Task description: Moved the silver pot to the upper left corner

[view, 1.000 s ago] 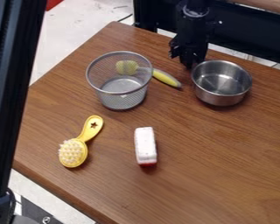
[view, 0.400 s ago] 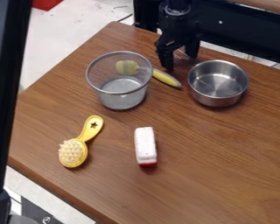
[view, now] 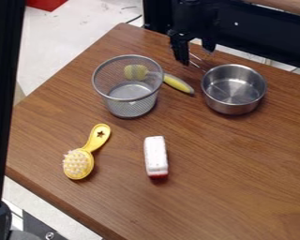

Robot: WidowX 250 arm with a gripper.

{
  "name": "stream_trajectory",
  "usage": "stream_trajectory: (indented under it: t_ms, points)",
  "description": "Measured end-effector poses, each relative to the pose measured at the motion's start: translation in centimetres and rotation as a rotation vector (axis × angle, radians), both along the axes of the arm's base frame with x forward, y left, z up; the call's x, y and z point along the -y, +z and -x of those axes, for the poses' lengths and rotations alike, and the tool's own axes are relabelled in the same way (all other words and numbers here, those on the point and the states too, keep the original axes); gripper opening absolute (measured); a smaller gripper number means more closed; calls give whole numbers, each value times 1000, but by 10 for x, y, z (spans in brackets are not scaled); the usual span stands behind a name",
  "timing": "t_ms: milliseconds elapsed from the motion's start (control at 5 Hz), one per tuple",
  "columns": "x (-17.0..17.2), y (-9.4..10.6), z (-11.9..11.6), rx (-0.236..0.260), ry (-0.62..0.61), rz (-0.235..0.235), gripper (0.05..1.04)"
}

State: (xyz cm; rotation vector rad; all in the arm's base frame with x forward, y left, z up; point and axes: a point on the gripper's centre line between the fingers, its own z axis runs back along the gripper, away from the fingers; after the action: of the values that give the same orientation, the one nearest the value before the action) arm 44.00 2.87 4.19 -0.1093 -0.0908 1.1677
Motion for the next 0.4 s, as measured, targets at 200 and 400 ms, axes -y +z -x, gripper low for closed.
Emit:
stream_trajectory:
  t_ms: [200,400]
  points:
    - [4,12,1,7,-22,0,997]
    - [14,37,7,46,-169,-45,997]
